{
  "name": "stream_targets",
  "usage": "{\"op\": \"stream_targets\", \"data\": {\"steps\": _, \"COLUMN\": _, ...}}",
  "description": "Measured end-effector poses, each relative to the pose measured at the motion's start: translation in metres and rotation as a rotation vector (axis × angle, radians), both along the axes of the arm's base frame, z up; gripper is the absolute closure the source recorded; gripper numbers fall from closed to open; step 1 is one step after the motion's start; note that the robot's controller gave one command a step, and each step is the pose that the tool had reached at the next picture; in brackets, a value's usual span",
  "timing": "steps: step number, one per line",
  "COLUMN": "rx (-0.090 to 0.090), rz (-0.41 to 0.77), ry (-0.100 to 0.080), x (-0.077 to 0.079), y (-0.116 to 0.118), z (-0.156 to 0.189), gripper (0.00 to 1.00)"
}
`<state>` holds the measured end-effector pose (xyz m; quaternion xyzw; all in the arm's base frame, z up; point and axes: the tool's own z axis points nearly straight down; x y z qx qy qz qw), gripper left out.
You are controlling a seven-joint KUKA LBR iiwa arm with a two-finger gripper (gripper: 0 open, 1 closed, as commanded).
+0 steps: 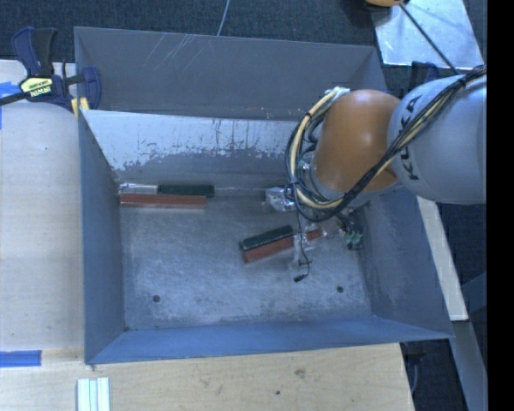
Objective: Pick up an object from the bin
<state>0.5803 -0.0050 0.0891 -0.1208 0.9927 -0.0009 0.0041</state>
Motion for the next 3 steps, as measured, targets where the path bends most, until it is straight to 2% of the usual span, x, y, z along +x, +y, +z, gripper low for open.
{"op": "stream_targets", "data": {"steps": 1, "rx": 0.001, "rz": 0.077, "ry": 0.003, "x": -0.045, "y": 0.017, "z": -0.018, "gripper": 1.00}}
{"op": "stream_targets", "data": {"steps": 2, "rx": 0.001, "rz": 0.077, "ry": 0.003, "x": -0.045, "y": 0.017, "z": -0.018, "gripper": 1.00}}
{"op": "stream_targets", "data": {"steps": 3, "rx": 0.001, "rz": 0.087, "ry": -0.003, "x": -0.047, "y": 0.045, "z": 0.162, "gripper": 1.00}}
